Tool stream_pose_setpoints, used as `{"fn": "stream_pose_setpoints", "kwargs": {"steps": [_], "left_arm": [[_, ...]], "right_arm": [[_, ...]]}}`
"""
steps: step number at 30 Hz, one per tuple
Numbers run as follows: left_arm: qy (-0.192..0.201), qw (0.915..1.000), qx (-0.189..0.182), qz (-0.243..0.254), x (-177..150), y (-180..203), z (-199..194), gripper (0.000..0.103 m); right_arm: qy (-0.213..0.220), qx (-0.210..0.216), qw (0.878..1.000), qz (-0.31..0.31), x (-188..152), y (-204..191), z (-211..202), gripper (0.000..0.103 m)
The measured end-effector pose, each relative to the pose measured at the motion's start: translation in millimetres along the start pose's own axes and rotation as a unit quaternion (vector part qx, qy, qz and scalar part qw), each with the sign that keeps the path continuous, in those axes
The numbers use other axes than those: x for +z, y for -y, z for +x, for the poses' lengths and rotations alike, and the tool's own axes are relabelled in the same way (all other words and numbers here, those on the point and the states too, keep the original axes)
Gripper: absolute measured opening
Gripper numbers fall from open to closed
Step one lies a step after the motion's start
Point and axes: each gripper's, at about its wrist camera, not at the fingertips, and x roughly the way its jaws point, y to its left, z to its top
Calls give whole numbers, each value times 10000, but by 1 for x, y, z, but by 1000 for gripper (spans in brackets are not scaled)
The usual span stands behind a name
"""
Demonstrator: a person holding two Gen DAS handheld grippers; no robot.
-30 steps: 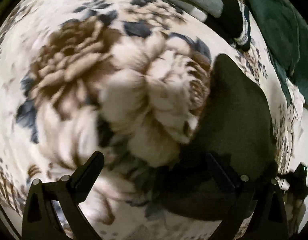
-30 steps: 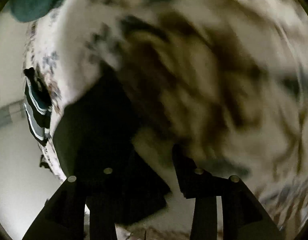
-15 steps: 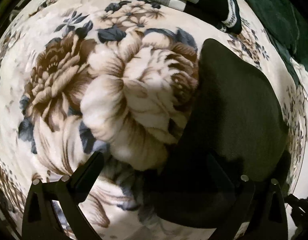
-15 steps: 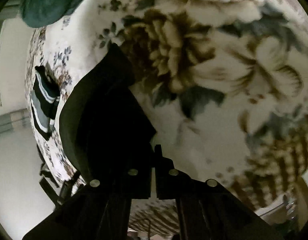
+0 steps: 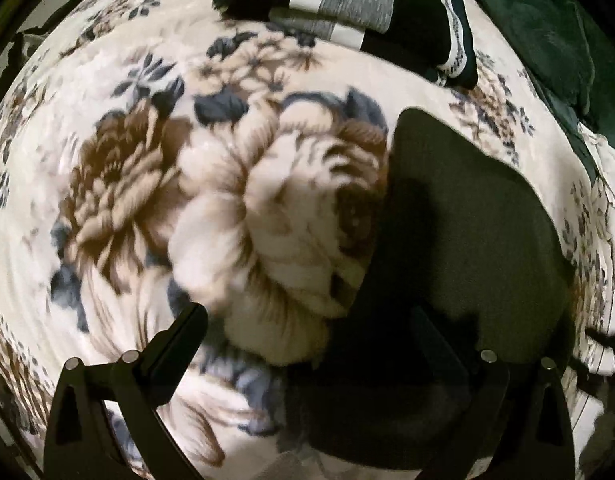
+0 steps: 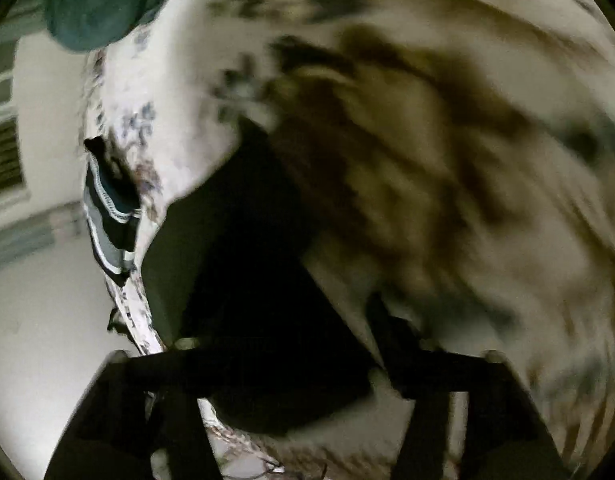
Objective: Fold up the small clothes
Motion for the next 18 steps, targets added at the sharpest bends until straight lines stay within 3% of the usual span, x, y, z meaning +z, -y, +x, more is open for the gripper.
{"fn": "stream_pose_setpoints", "kwargs": {"steps": [4, 5, 6, 7, 8, 10, 14, 18], "left_arm": [[154, 9998, 39, 89, 18, 8, 1, 103], [172, 9998, 75, 120, 23, 10, 3, 103], [183, 9997, 81, 140, 27, 13, 5, 103], [196, 9997, 64, 156, 31, 16, 7, 103], [211, 9996, 63, 174, 35, 19, 9, 103], [240, 9995, 31, 213, 41, 25, 11, 103], [319, 9990, -6, 300, 52, 37, 12, 103], [420, 9984, 4, 383, 67, 45, 9, 103]], "right_arm": [[-463, -515, 9974, -213, 44, -20, 45, 68], [-380, -636, 9970, -212, 43, -14, 43, 68], [-236, -689, 9971, -233, 42, -17, 42, 61], [-113, -710, 9967, -366, 39, -22, 37, 19], [-70, -772, 9954, -566, 36, -30, 33, 5], [260, -828, 9938, -697, 31, -42, 19, 6], [1015, -553, 9908, -706, 25, -66, -18, 5], [1694, -669, 9766, -1144, 28, -96, -48, 4]]}}
